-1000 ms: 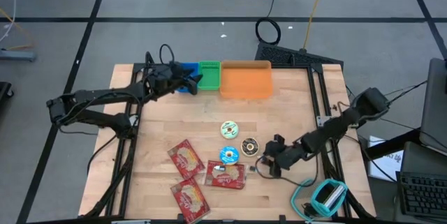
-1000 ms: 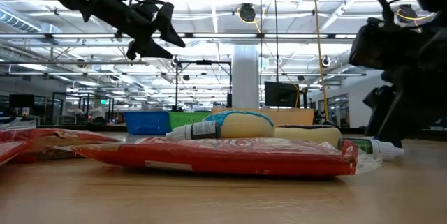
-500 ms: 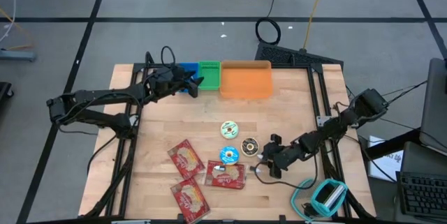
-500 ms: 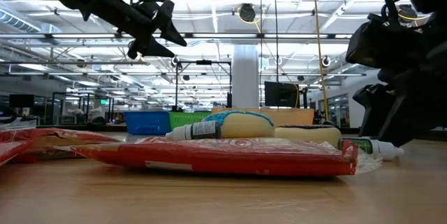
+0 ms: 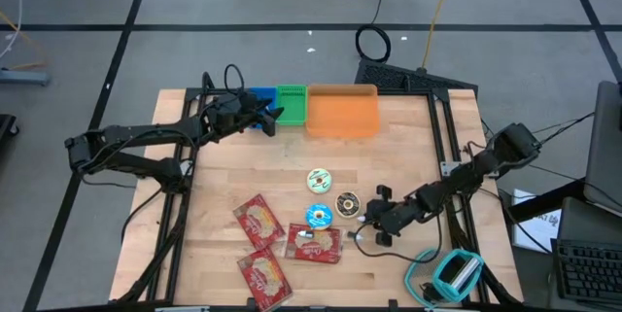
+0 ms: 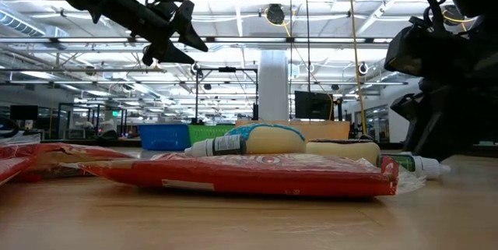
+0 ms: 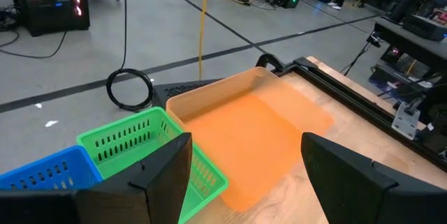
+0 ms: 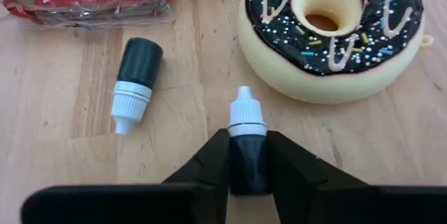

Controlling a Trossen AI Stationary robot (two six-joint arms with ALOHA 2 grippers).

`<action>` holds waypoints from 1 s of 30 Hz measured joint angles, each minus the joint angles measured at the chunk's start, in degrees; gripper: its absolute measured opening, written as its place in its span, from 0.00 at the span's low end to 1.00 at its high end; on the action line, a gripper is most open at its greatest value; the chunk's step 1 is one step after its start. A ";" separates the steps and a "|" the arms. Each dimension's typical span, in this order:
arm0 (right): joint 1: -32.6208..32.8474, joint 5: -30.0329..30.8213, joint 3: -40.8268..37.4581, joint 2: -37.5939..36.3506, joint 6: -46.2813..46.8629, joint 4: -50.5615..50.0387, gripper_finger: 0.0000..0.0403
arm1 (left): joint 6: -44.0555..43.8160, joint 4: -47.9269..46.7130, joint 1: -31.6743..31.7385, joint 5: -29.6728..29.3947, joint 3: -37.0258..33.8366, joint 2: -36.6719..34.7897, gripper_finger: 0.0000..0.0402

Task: Pick & Place Food Item
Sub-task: Put the violet food coloring bottle into the blue bin

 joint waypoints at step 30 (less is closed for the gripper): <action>-27.80 2.94 -0.02 -9.12 -44.00 31.60 0.18 | 2.90 28.33 -8.61 23.15 0.00 22.23 0.68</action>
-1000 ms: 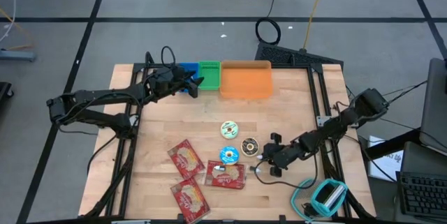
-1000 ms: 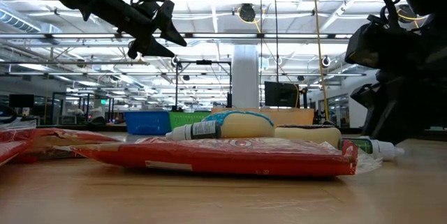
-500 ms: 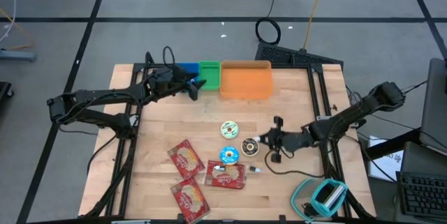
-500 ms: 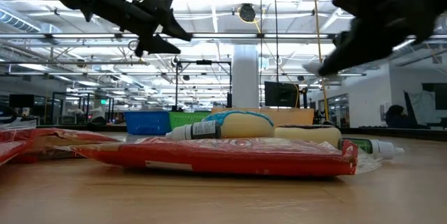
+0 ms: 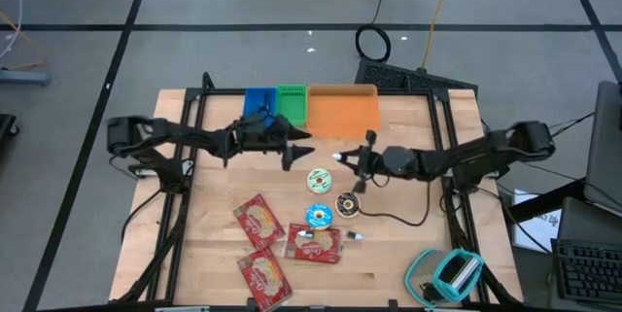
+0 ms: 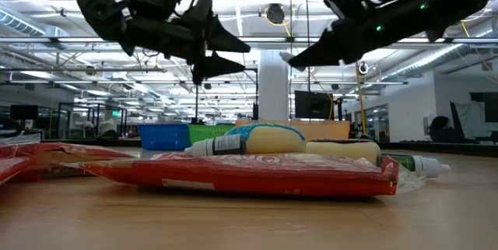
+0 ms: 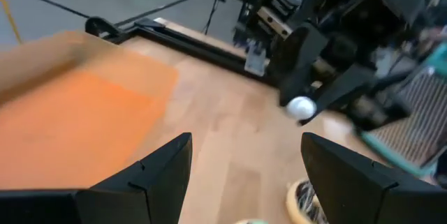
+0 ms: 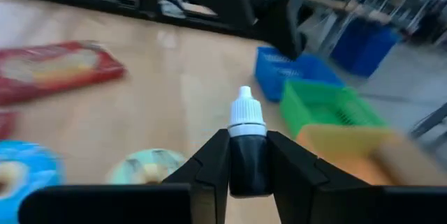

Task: Pick & Place Food Item
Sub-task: Put the violet food coloring bottle into the blue bin

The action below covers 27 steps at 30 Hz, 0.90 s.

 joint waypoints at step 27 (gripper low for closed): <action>-3.31 6.08 0.37 6.30 -22.77 10.48 0.18 | -18.64 -6.23 -0.64 3.89 20.63 16.79 0.67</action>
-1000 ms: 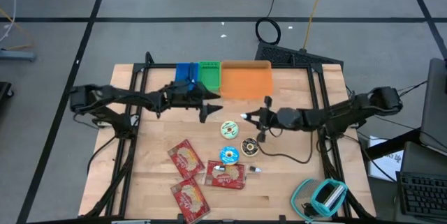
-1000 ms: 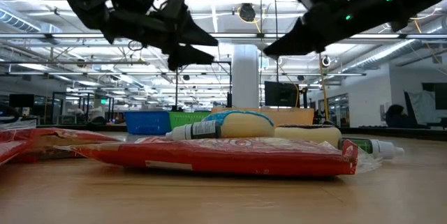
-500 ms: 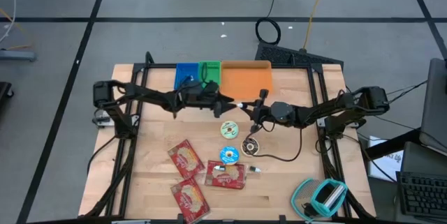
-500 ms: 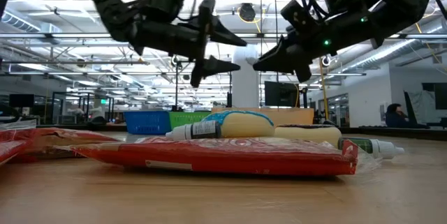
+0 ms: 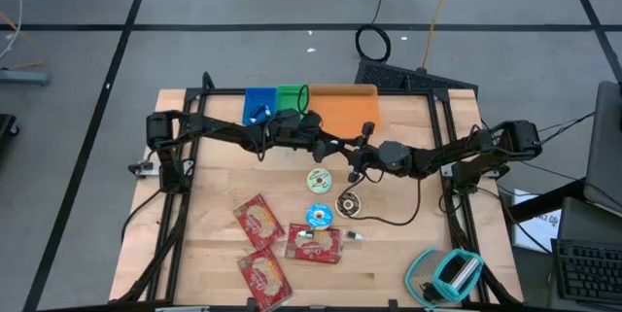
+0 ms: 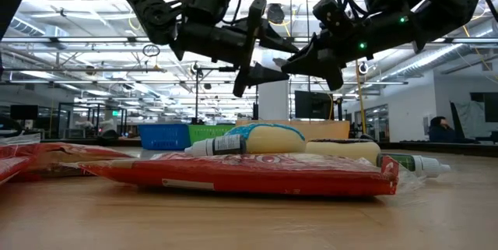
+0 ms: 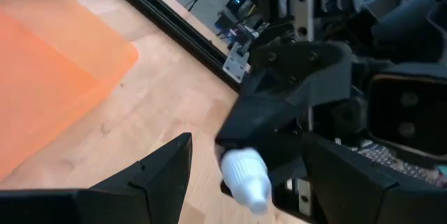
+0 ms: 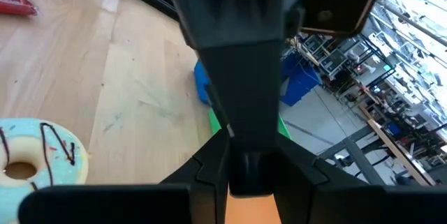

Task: Pick & Place Food Item
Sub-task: Put the violet food coloring bottle into the blue bin

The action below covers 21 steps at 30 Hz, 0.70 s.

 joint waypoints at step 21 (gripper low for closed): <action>0.00 0.78 0.01 -0.09 0.63 0.05 0.21 | -2.65 0.13 0.28 -0.16 0.07 -0.04 0.17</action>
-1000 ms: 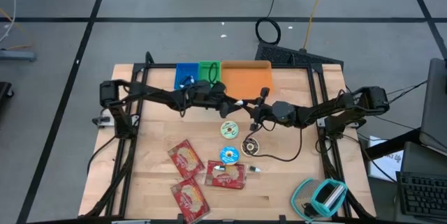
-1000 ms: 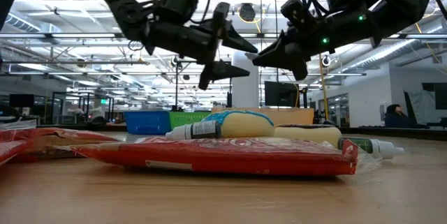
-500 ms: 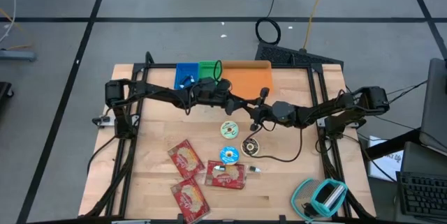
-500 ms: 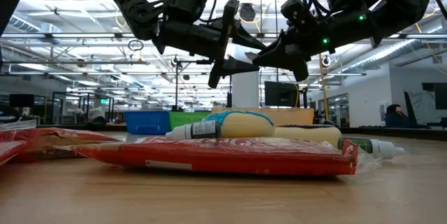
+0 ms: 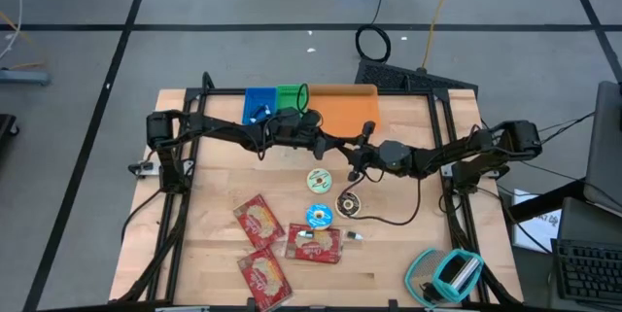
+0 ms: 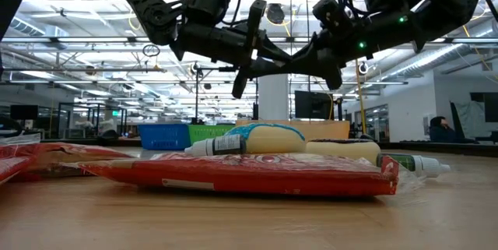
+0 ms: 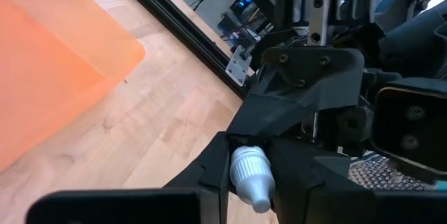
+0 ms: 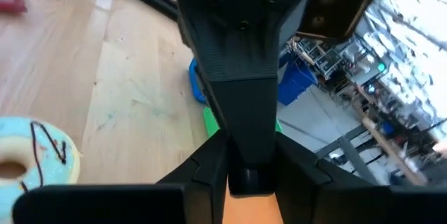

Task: Pick & Place Food Item
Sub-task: Put the violet food coloring bottle into the blue bin

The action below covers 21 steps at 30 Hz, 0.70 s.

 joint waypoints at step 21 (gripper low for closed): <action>2.64 14.28 0.01 -17.24 19.53 -22.63 0.38 | 18.42 -33.13 10.78 -7.23 0.04 -17.04 0.16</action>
